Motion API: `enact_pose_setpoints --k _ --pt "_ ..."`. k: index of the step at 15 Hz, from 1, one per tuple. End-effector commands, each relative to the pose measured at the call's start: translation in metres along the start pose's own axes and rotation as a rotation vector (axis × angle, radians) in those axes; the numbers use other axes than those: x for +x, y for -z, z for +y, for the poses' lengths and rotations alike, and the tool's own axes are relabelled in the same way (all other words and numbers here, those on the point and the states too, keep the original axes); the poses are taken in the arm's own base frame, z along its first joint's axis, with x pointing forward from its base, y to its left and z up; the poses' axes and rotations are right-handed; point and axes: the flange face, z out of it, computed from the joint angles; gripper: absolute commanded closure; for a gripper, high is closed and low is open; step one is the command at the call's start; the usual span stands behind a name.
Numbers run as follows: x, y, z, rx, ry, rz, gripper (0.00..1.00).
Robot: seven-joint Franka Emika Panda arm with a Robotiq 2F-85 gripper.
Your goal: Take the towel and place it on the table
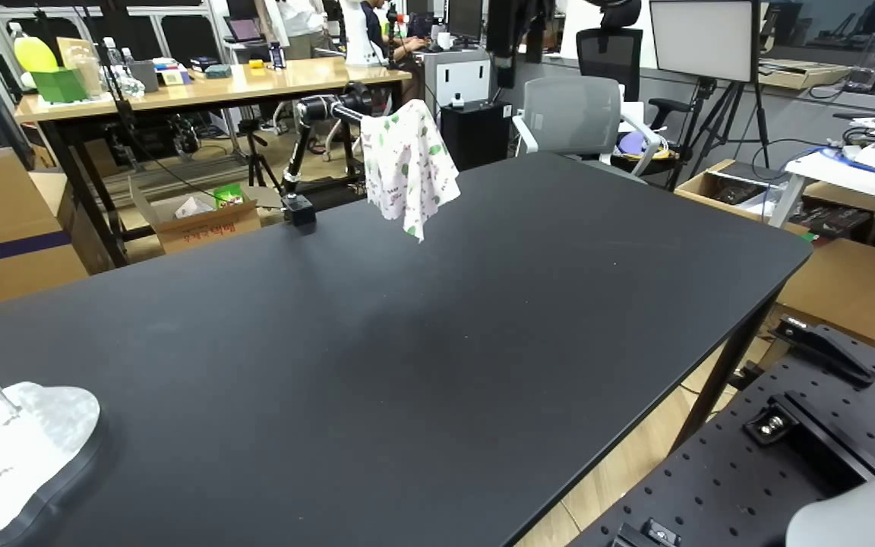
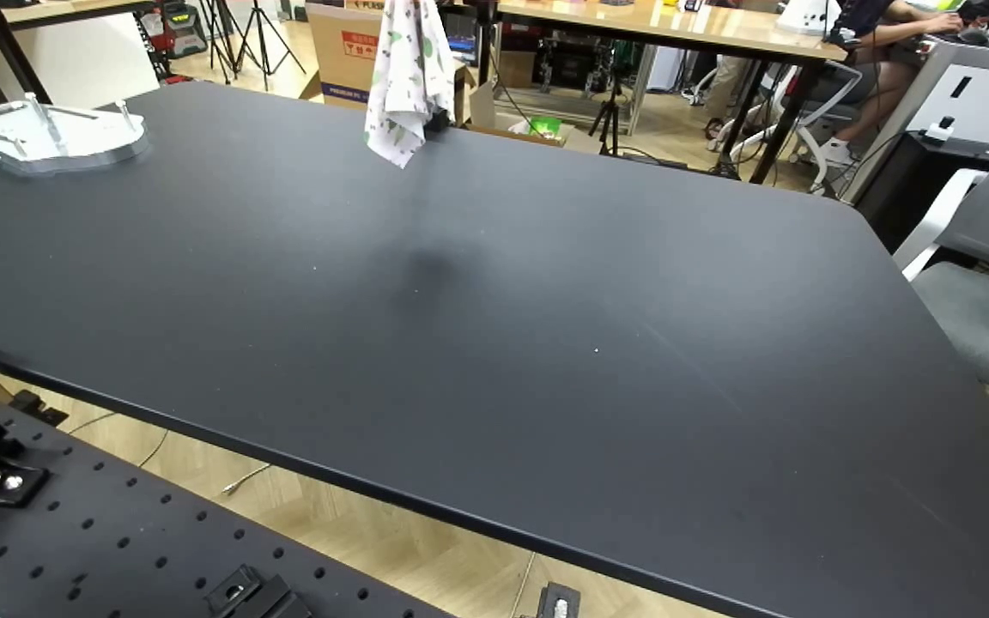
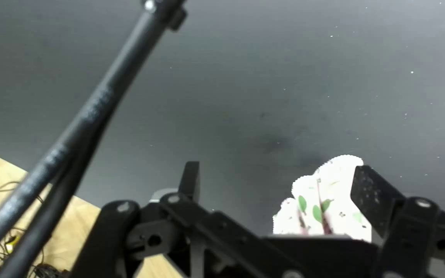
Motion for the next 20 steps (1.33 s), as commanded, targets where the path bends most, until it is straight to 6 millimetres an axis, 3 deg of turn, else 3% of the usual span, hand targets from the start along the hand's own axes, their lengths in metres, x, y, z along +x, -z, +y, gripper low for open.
enact_pose_setpoints --k 1,6,11,12,14,20 --pt "0.014 -0.018 -0.040 0.019 0.114 0.035 0.00" --pt "0.037 -0.037 -0.075 0.053 0.209 0.120 0.00" --pt "0.046 -0.053 -0.084 0.075 0.270 0.169 0.00" --pt "0.046 -0.055 -0.084 0.078 0.270 0.176 0.25" --pt "0.046 -0.055 -0.081 0.076 0.270 0.192 0.33" --pt "0.045 -0.054 -0.070 0.057 0.264 0.224 0.75"
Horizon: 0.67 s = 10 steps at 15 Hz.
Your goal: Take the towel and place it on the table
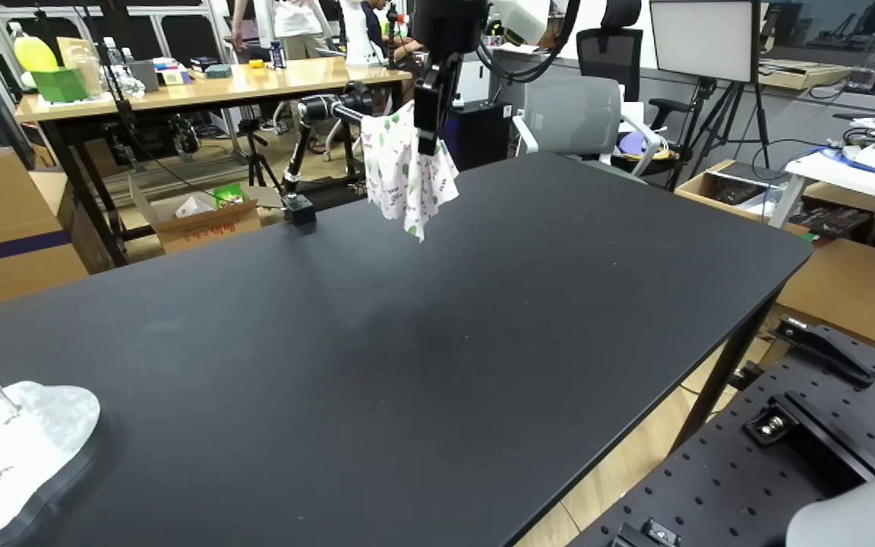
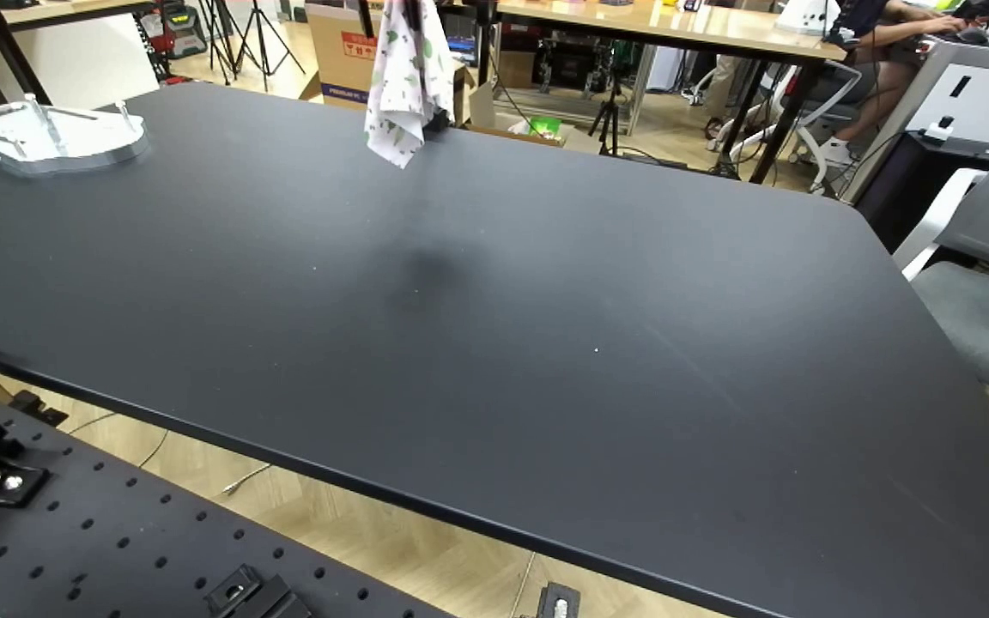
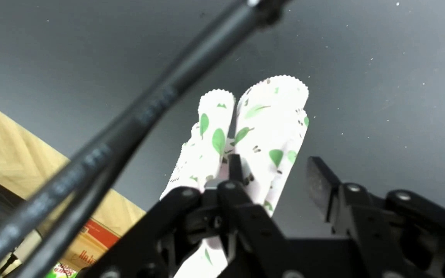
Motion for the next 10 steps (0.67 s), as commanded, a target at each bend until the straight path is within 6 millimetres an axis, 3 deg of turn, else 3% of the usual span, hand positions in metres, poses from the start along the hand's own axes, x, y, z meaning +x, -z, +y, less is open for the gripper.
enact_pose_setpoints --k 1,3,4,7,10 --pt "-0.004 0.003 0.008 -0.016 -0.004 0.024 0.83" --pt "-0.007 0.005 0.011 -0.024 -0.015 0.030 0.97" --pt "-0.008 0.006 0.013 -0.026 -0.025 0.033 0.99" --pt "-0.014 0.017 0.018 -0.043 -0.063 0.042 1.00" --pt "-0.023 0.046 0.021 -0.091 -0.051 0.053 1.00"
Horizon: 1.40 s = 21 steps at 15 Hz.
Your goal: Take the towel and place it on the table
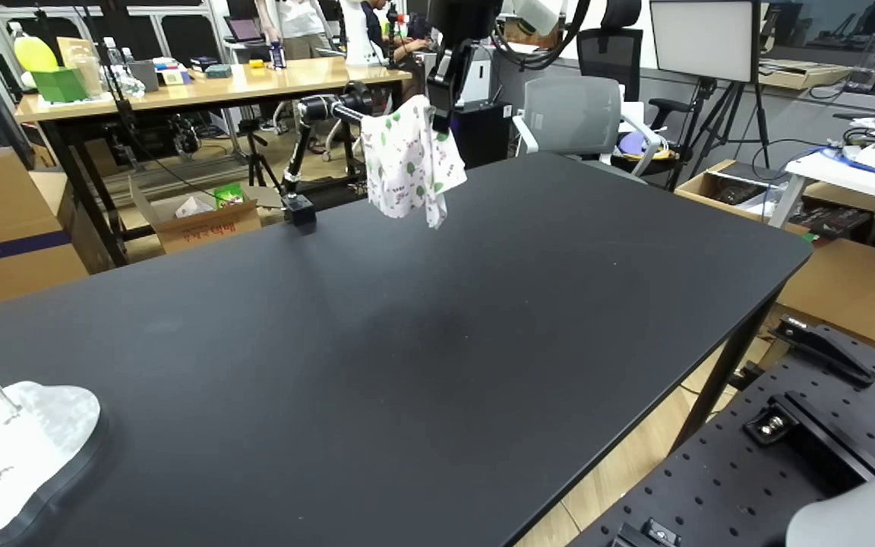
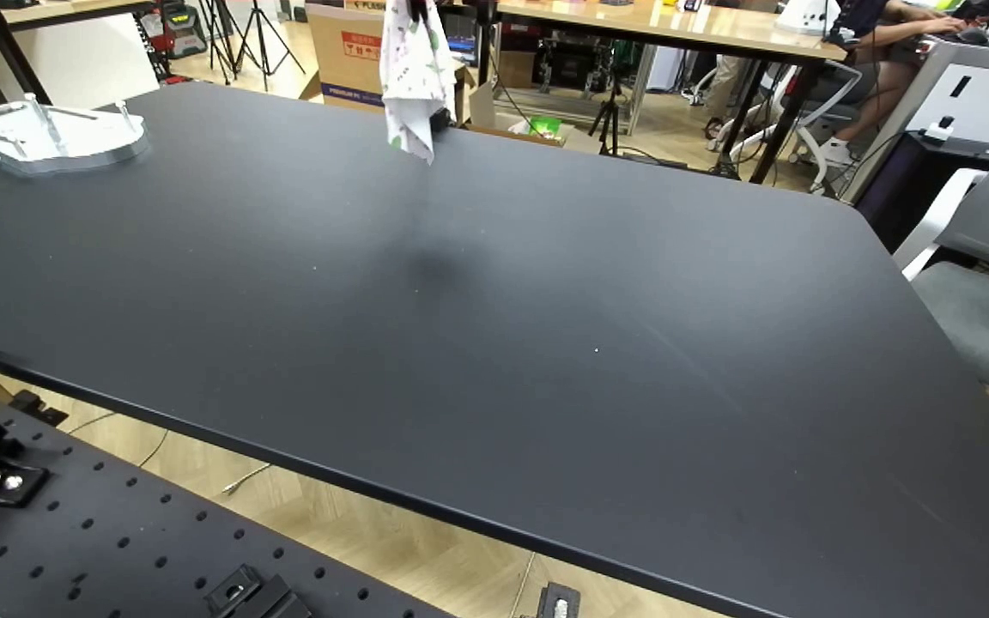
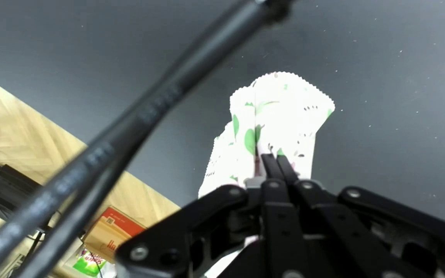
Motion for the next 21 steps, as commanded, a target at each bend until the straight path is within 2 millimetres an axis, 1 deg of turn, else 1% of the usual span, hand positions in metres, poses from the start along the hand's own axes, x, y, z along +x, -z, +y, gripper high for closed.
enact_pose_setpoints --k 1,6,8,10,12,13,15,18,21 --pt "-0.012 0.045 0.004 -0.057 -0.006 0.025 1.00" --pt "-0.027 0.115 0.004 -0.084 -0.014 0.039 1.00" --pt "-0.034 0.140 0.005 -0.093 -0.026 0.038 1.00" --pt "-0.043 0.159 0.008 -0.101 -0.053 0.045 1.00" --pt "-0.053 0.168 0.015 -0.104 -0.097 0.042 1.00" --pt "-0.058 0.165 0.020 -0.102 -0.123 0.033 1.00" --pt "-0.066 0.152 0.028 -0.084 -0.175 0.012 1.00" --pt "-0.076 0.119 0.039 -0.053 -0.242 -0.019 1.00" --pt "-0.079 0.084 0.045 -0.023 -0.289 -0.052 1.00"
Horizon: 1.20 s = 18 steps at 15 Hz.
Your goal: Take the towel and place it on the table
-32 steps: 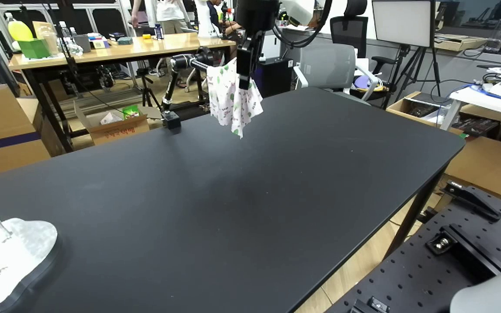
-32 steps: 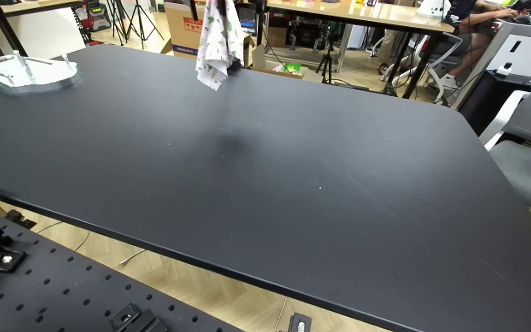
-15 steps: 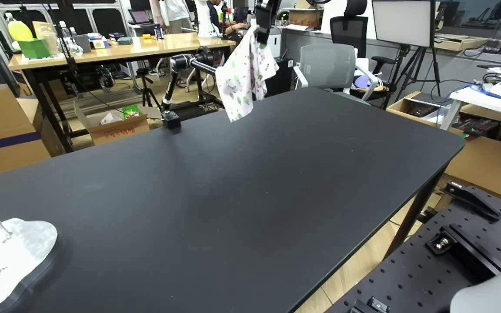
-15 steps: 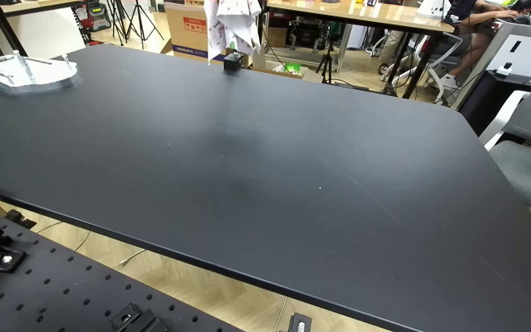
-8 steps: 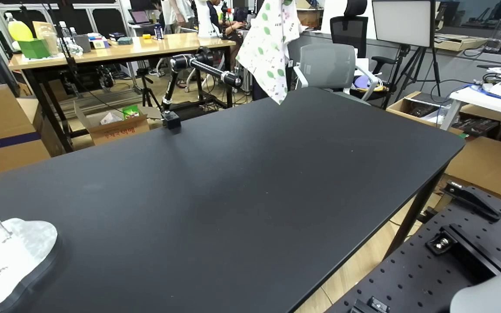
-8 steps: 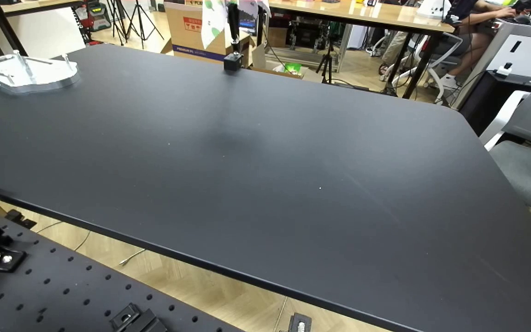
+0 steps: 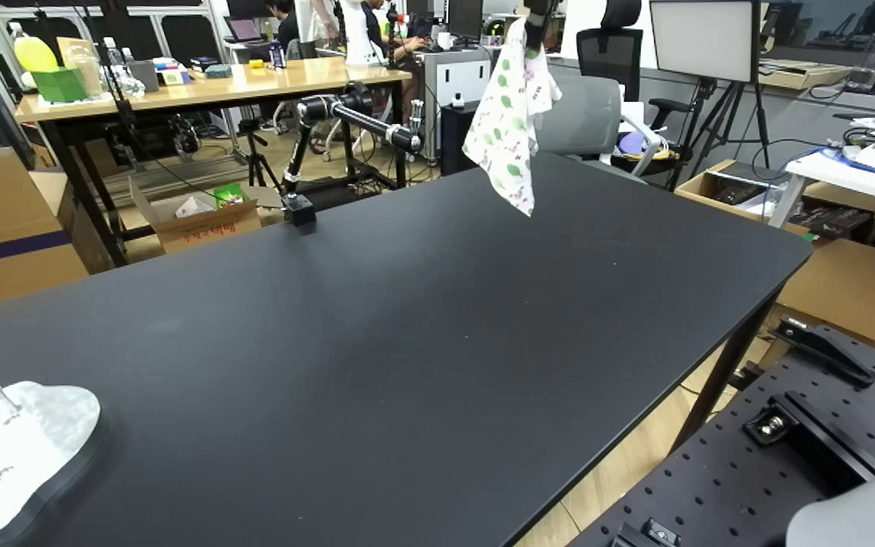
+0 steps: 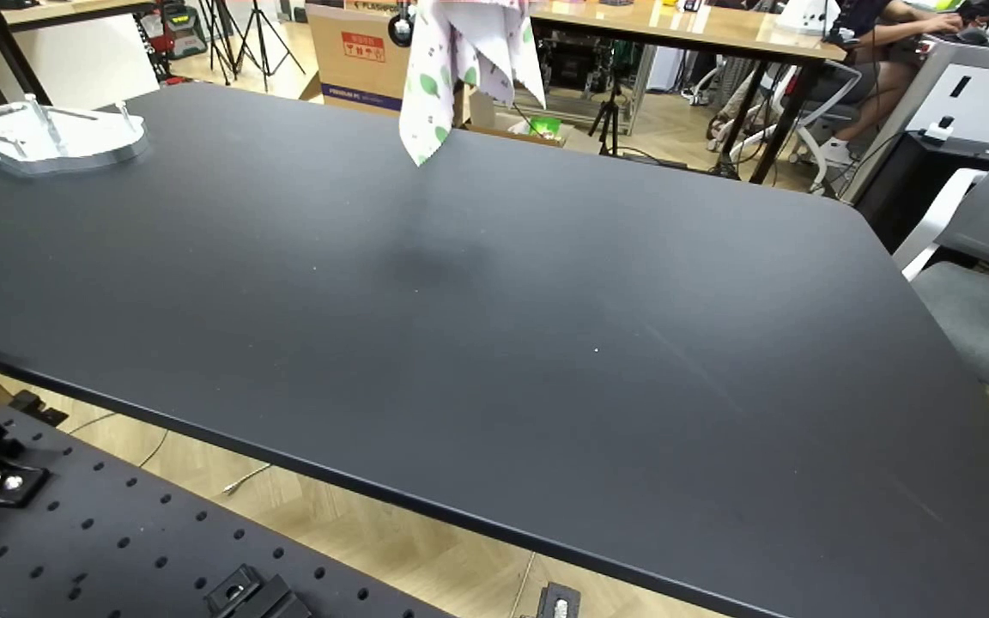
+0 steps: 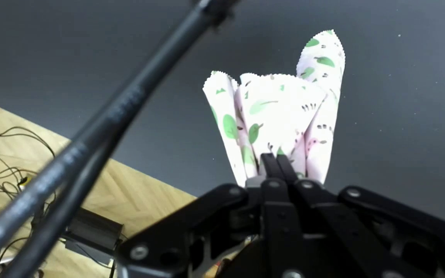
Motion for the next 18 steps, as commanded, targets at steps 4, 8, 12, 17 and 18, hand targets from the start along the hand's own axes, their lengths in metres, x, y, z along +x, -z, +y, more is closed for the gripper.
enact_pose_setpoints --k 4,8,12,17,18 --pt "0.003 -0.074 0.012 0.035 -0.106 -0.050 1.00" --pt "0.005 -0.111 0.014 0.031 -0.112 -0.027 1.00" --pt "-0.002 -0.138 0.012 0.045 -0.120 -0.076 0.73" --pt "-0.010 -0.138 0.016 0.056 -0.138 -0.093 0.40" --pt "-0.011 -0.134 0.016 0.053 -0.142 -0.091 0.32"
